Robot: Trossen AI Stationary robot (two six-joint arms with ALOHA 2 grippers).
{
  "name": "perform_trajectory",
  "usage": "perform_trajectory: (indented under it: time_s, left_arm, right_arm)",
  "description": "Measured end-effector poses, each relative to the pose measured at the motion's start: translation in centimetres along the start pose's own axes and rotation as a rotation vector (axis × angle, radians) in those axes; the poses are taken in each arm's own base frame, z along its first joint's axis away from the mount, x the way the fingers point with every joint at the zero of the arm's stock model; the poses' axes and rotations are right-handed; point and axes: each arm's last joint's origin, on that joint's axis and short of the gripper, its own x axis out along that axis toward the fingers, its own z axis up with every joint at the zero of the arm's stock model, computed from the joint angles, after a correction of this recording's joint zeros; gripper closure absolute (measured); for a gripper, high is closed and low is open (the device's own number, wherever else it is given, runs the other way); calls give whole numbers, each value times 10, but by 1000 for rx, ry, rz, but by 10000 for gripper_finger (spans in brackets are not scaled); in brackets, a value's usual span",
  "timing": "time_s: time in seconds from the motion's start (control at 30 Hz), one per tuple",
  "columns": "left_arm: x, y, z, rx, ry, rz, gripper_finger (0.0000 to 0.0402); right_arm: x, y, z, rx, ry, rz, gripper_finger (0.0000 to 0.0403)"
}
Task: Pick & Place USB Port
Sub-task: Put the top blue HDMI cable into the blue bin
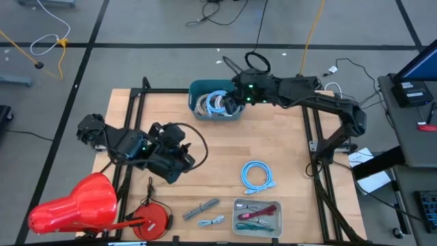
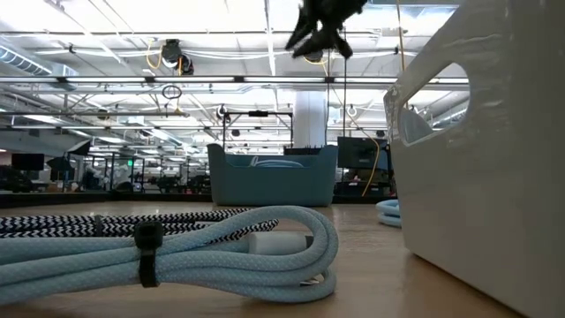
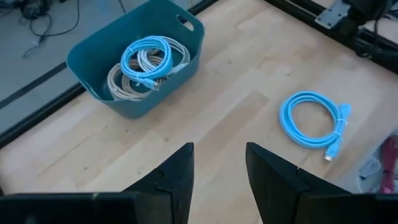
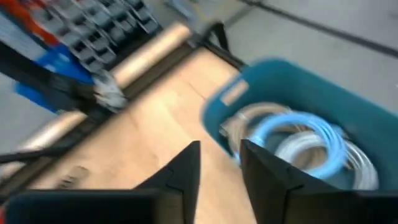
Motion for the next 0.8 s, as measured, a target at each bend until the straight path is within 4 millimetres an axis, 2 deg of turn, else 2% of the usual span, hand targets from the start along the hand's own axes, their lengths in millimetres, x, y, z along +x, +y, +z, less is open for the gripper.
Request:
perform_trajectory:
  time_s: [0.07,0.13,0.17,0.23,0.33,0.47,0.63,0.8]
  left_arm:
    - [3,2,3,2,4,10,254]
    - [5,3,5,1,13,13,254]
    - [6,3,5,5,18,11,254]
    - [6,3,5,7,33,4,254]
    - [5,2,4,-16,51,-9,254]
    - [-2,-2,-4,-49,51,-34,254]
    - [-12,-7,-13,-72,36,-60,254]
    - [-15,-8,-16,-85,28,-66,254]
  right_arm:
    - [19,-5,-7,0,54,-36,334]
    - [47,-11,-16,5,119,-21,380]
    - [62,-14,-20,13,147,-5,390]
    - [88,-21,-29,64,190,13,395]
    - [117,-33,-41,133,247,3,401]
    - [138,-46,-49,151,264,-33,402]
    - [151,-54,-55,156,270,-47,402]
    - [171,-63,-74,157,352,-81,403]
